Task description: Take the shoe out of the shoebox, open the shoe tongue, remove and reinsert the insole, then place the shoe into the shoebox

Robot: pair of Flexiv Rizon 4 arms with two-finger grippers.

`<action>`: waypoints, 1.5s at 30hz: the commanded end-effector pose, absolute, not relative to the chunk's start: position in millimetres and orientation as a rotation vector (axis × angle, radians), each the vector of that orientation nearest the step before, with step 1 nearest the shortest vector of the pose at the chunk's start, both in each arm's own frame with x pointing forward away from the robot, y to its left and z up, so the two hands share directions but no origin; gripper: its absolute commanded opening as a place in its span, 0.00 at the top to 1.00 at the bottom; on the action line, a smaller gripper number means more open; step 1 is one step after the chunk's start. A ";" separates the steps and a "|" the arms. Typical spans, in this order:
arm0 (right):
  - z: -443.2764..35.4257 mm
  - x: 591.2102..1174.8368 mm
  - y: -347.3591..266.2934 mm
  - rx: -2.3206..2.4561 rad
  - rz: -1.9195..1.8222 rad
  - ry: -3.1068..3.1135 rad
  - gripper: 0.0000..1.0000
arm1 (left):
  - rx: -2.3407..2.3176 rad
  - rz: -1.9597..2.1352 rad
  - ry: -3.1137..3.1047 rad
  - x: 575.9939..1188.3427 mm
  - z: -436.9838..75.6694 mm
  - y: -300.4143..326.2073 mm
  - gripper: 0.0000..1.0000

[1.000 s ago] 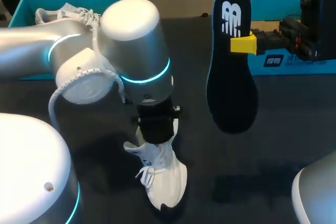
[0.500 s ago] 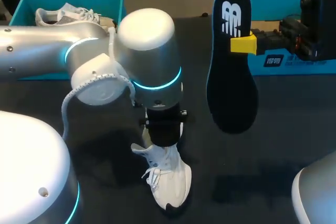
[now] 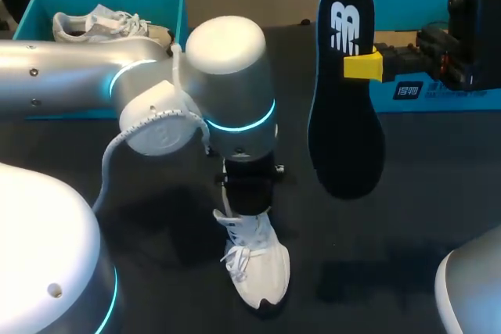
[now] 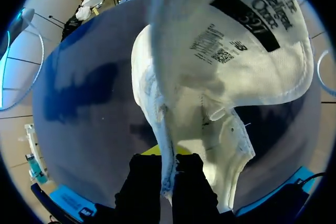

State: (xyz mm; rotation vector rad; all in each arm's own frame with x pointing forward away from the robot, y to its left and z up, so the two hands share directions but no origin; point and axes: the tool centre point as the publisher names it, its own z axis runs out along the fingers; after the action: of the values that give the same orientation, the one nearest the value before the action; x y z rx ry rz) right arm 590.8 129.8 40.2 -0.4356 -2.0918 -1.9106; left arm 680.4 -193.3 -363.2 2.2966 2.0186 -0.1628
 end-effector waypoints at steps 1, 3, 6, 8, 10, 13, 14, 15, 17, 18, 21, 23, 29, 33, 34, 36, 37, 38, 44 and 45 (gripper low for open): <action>41.6 595.7 133.4 -0.431 -1.901 -2.094 1.00 | 2.318 -0.157 1.992 678.6 -369.8 -198.9 1.00; 41.6 595.7 133.4 -0.431 -1.901 -2.094 1.00 | 2.326 -0.163 1.976 676.5 -369.5 -199.5 1.00; 41.6 595.7 133.4 -0.431 -1.901 -2.094 1.00 | 2.333 -0.172 1.960 675.4 -368.8 -202.0 1.00; 41.6 595.7 133.4 -0.431 -1.901 -2.094 1.00 | 2.331 -0.178 1.960 676.0 -368.4 -204.5 1.00; 41.6 595.7 133.4 -0.431 -1.901 -2.094 1.00 | 2.331 -0.188 1.965 677.2 -368.1 -206.3 1.00; 41.6 595.7 133.4 -0.431 -1.901 -2.094 1.00 | 2.332 -0.182 1.967 678.0 -368.0 -209.0 1.00; 41.6 595.7 133.4 -0.431 -1.901 -2.094 1.00 | 2.331 -0.180 1.967 678.2 -367.5 -210.0 1.00; 41.6 595.7 133.4 -0.431 -1.901 -2.094 1.00 | 2.331 -0.180 1.966 678.3 -367.1 -210.9 0.93; 41.6 595.7 133.4 -0.431 -1.901 -2.094 1.00 | 2.328 -0.180 1.964 678.7 -366.1 -213.1 0.75; 41.6 595.7 133.4 -0.431 -1.901 -2.094 1.00 | 2.326 -0.182 1.964 678.8 -365.5 -214.2 0.73; 41.6 595.7 133.4 -0.431 -1.901 -2.094 1.00 | 2.319 -0.195 1.956 679.2 -362.9 -217.5 0.57; 41.6 595.7 133.4 -0.431 -1.901 -2.094 1.00 | 2.305 -0.210 1.950 679.2 -359.8 -219.2 0.49; 41.6 595.7 133.4 -0.431 -1.901 -2.094 1.00 | 2.192 -0.293 1.956 684.0 -340.5 -213.8 0.00; 41.6 595.7 133.4 -0.431 -1.901 -2.094 1.00 | 2.071 -0.351 1.977 689.0 -325.4 -207.5 0.00; 41.6 595.7 133.4 -0.431 -1.901 -2.094 1.00 | 2.047 -0.379 1.980 690.5 -321.5 -206.3 0.00; 41.6 595.7 133.4 -0.431 -1.901 -2.094 1.00 | 1.994 -0.412 1.985 693.6 -314.4 -204.5 0.00; 41.6 595.7 133.4 -0.431 -1.901 -2.094 1.00 | 1.972 -0.426 1.986 695.3 -311.0 -204.1 0.00; 41.6 595.7 133.4 -0.431 -1.901 -2.094 1.00 | 1.950 -0.449 1.984 696.7 -307.7 -203.3 0.00; 41.6 595.7 133.4 -0.431 -1.901 -2.094 1.00 | 1.780 -0.579 1.950 706.0 -284.5 -195.9 0.00; 41.6 595.7 133.4 -0.431 -1.901 -2.094 1.00 | 1.752 -0.601 1.934 707.7 -279.5 -193.1 0.00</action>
State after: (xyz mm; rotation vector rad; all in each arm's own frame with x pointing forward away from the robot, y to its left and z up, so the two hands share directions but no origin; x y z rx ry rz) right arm 590.8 129.8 40.2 -0.4356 -2.0918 -1.9105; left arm 711.8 -217.4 -290.3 1.8544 2.0342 -0.4825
